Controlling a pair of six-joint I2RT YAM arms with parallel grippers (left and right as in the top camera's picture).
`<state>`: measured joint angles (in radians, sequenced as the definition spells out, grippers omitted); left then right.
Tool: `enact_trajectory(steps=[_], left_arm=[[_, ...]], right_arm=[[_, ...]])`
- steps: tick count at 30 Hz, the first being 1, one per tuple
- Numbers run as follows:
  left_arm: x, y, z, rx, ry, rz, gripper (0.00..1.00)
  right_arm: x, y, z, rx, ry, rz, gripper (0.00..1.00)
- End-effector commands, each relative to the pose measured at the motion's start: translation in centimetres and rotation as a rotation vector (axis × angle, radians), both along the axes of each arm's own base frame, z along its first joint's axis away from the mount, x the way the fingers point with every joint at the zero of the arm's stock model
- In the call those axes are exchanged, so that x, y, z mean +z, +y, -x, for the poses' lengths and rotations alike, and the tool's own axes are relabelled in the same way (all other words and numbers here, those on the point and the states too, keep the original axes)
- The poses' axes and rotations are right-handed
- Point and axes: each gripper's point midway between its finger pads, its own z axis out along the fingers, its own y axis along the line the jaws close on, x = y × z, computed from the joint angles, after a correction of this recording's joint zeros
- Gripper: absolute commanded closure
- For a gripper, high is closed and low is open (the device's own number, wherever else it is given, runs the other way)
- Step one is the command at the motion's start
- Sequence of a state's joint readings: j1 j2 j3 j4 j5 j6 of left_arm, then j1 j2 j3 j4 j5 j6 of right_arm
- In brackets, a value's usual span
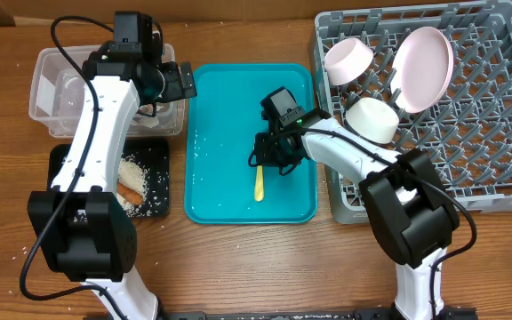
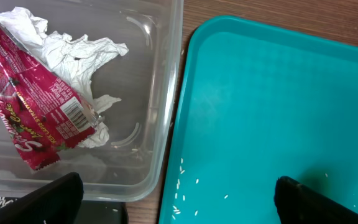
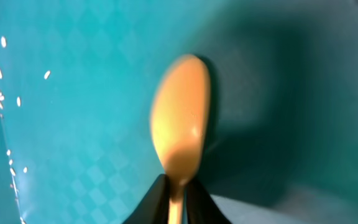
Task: Sort waste into correct bins and load items into the dishwasher
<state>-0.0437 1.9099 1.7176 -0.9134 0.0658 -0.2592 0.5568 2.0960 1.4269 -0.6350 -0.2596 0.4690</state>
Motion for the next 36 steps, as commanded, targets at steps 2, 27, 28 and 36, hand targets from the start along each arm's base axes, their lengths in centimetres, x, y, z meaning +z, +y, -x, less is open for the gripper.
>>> enact_trajectory(steps=[2,27,28,36], left_arm=[[1.0,0.4,-0.6,0.005,-0.028,-0.011,0.0],[1.0,0.4,-0.6,0.005,-0.028,-0.011,0.0],[1.0,0.4,-0.6,0.005,-0.028,-0.011,0.0],[1.0,0.4,-0.6,0.005,-0.028,-0.011,0.0]], right_arm=[[-1.0,0.2,0.8,0.011,0.049,-0.013,0.96],[-0.4,2.3,-1.0,0.119,-0.116,0.047,0.36],[-0.8,2.7,-0.5,0.149,-0.127,0.072,0.37],[-1.5,4.1,1.5,0.277,-0.225,0.232,0.67]])
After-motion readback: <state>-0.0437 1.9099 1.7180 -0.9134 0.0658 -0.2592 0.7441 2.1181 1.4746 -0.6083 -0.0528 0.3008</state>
